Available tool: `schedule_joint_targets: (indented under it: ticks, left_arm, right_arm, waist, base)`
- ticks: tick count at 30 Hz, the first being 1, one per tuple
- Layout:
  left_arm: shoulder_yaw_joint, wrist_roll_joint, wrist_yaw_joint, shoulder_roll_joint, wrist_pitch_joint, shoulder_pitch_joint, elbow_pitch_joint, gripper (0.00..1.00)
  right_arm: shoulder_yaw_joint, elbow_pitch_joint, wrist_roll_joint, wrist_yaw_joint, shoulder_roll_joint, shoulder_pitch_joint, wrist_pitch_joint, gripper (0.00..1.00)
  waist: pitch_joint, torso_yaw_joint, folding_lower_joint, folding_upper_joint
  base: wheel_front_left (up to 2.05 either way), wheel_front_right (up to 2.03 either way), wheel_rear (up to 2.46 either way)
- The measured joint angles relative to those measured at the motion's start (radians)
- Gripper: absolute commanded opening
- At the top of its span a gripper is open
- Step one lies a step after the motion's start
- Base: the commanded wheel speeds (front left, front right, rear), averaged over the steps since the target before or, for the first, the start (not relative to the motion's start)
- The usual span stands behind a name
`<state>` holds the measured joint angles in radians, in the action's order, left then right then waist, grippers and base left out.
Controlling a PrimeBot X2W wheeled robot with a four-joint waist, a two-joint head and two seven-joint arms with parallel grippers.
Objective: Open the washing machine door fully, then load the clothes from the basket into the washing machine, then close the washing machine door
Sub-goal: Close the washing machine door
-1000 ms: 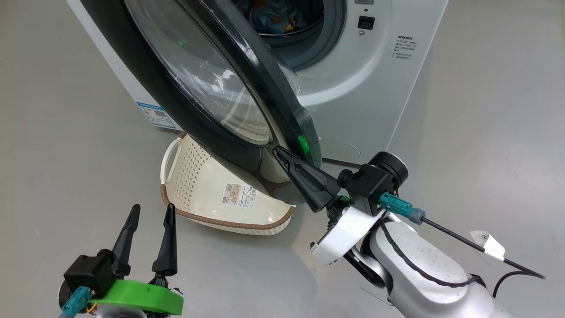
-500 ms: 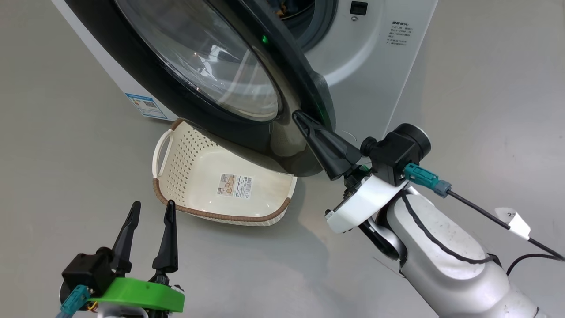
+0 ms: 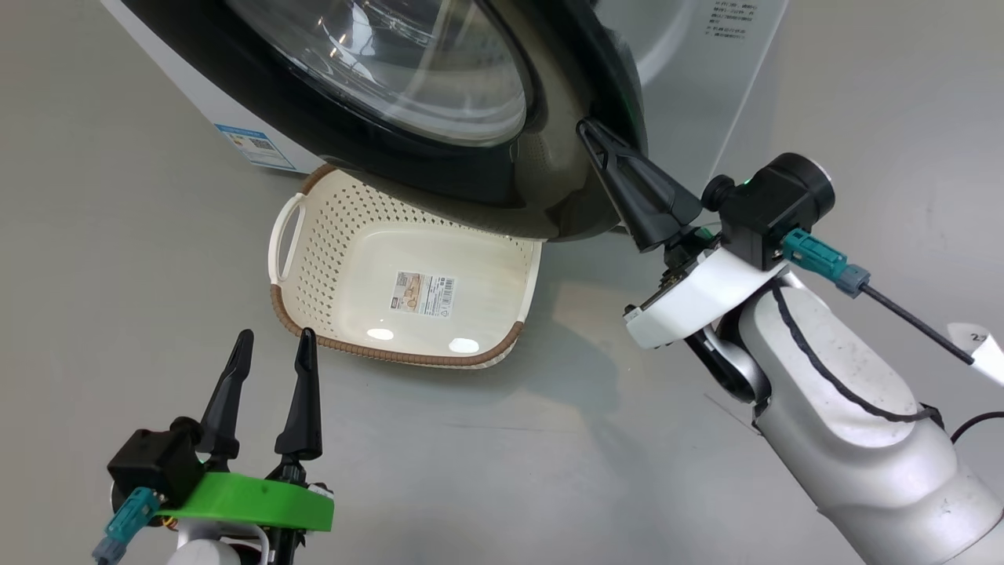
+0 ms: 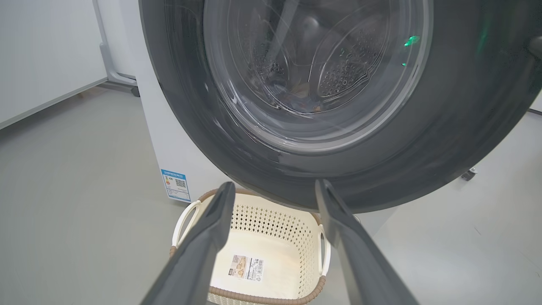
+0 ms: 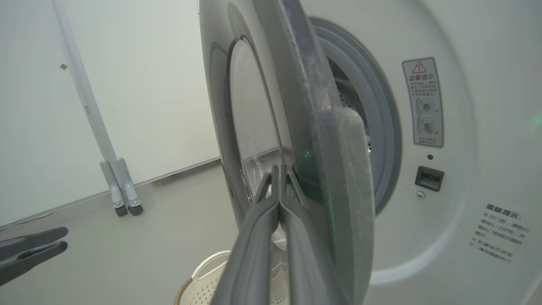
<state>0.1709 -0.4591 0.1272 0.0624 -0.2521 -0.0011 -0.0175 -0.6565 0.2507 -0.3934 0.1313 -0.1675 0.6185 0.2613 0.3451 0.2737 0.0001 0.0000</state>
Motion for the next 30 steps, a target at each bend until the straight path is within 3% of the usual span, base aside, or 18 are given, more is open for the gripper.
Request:
schedule_joint_targets:
  ticks: [30]
  left_arm:
    - [0.030,-0.036,0.000,-0.018,0.000,-0.050,0.049,1.00]
  right_arm:
    - [0.092,0.016,0.037,0.000,-0.127,0.183,0.000,0.00]
  waist:
    - [0.150,0.094,0.0000,0.0000]
  base:
    - [0.00,0.00,0.00]
